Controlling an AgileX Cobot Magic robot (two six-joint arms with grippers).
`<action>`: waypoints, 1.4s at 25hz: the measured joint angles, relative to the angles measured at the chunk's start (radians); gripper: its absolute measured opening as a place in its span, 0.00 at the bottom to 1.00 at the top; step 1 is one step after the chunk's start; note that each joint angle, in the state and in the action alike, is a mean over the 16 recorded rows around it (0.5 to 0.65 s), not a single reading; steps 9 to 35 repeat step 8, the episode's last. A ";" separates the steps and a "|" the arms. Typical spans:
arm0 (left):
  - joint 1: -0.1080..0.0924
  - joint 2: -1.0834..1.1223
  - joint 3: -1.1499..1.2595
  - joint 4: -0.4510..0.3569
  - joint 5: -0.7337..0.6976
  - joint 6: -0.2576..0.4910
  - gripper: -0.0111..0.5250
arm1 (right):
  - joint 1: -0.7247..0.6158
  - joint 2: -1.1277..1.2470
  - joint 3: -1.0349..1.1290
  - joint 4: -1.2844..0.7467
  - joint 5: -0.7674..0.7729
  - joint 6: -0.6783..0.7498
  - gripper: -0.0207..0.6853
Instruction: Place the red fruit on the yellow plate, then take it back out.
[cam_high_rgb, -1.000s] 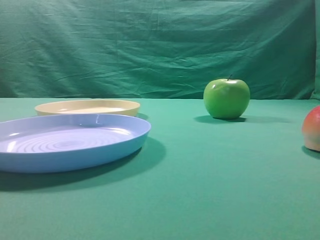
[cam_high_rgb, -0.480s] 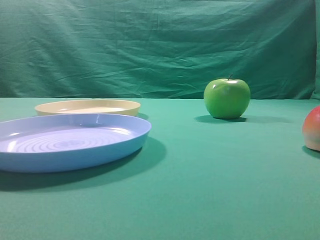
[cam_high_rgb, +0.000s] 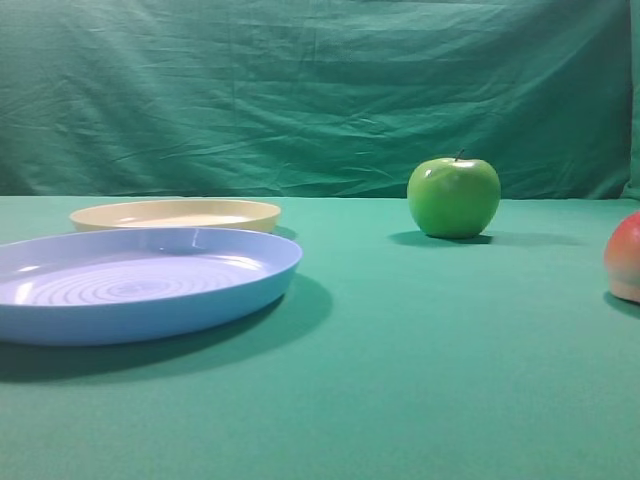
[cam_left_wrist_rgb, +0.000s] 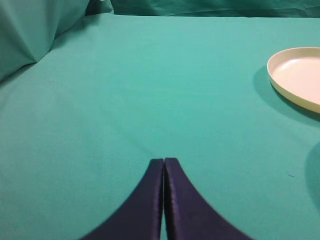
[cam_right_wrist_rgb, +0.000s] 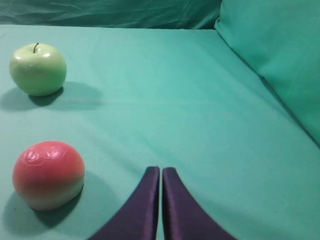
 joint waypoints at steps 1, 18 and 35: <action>0.000 0.000 0.000 0.000 0.000 0.000 0.02 | 0.000 0.000 0.000 0.000 0.000 -0.001 0.03; 0.000 0.000 0.000 0.000 0.000 0.000 0.02 | 0.000 0.000 0.000 0.000 0.001 -0.001 0.03; 0.000 0.000 0.000 0.000 0.000 0.000 0.02 | 0.000 0.000 0.000 0.000 0.001 -0.001 0.03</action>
